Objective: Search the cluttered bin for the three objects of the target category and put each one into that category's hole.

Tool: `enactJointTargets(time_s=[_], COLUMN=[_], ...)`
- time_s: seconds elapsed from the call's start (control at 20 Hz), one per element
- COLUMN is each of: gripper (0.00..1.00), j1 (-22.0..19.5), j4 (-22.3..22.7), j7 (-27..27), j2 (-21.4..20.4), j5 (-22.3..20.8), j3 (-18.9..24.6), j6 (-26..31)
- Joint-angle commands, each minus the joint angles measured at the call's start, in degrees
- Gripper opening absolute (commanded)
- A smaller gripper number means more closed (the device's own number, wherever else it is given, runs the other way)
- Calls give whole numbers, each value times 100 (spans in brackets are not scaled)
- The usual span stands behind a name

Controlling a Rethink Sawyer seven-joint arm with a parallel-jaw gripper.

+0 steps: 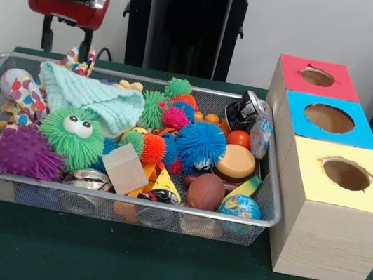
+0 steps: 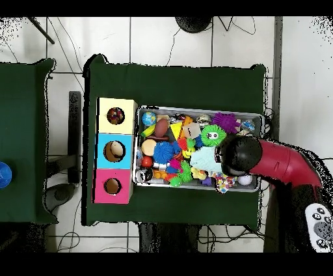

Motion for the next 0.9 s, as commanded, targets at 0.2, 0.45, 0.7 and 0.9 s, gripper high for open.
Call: enactJointTargets(time_s=[0.2, 0.45, 0.7, 0.9], gripper=[100, 100, 100, 100], j1=[-350, -560, -536, -322], j4=[-836, -611, -587, -619], j7=[196, 139, 255, 366], j2=[872, 1107, 1299, 1390], j5=[-101, -185, -255, -341], j3=[418, 535, 478, 244], j6=[-406, -1049, -1356, -1355])
